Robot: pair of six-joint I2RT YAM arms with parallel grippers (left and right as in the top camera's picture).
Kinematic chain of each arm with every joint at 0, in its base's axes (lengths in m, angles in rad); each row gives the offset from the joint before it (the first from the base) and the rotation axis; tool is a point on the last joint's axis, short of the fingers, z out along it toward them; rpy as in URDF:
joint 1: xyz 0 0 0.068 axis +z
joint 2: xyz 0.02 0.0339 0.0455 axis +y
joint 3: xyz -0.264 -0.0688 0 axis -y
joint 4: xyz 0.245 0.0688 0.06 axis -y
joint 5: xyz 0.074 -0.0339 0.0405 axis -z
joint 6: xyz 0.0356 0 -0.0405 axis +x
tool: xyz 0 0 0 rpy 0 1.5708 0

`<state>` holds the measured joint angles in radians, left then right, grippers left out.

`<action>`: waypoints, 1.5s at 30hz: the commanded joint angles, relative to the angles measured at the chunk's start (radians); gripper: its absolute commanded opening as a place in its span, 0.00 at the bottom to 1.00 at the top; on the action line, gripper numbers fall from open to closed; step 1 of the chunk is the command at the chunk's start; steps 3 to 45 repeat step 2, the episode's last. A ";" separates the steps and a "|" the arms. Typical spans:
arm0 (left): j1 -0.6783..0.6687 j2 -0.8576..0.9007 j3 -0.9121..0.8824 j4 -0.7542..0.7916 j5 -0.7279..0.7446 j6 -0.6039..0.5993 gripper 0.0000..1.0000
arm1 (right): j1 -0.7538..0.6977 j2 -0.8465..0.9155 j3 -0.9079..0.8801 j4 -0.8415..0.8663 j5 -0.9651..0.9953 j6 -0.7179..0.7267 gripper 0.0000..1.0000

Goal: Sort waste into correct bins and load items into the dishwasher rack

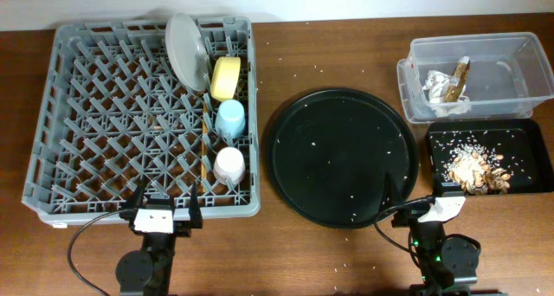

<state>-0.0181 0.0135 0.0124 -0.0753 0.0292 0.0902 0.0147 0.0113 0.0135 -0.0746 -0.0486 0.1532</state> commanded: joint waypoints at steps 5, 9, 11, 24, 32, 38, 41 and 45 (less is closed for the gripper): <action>0.006 -0.008 -0.003 -0.005 0.009 0.017 0.99 | 0.006 -0.008 -0.008 0.000 0.008 -0.007 0.98; 0.006 -0.008 -0.003 -0.005 0.009 0.017 0.99 | 0.006 -0.008 -0.008 0.000 0.008 -0.007 0.98; 0.006 -0.008 -0.003 -0.005 0.009 0.017 0.99 | 0.006 -0.008 -0.008 0.000 0.008 -0.007 0.98; 0.006 -0.008 -0.003 -0.005 0.009 0.017 0.99 | 0.006 -0.008 -0.008 0.000 0.008 -0.007 0.98; 0.006 -0.008 -0.003 -0.005 0.009 0.017 0.99 | 0.006 -0.008 -0.008 0.000 0.008 -0.007 0.98; 0.006 -0.008 -0.003 -0.005 0.009 0.017 0.99 | 0.006 -0.008 -0.008 0.000 0.008 -0.007 0.98; 0.006 -0.008 -0.003 -0.005 0.009 0.017 0.99 | 0.006 -0.008 -0.008 0.000 0.008 -0.007 0.98; 0.006 -0.008 -0.003 -0.005 0.009 0.017 0.99 | 0.006 -0.008 -0.008 0.000 0.008 -0.007 0.98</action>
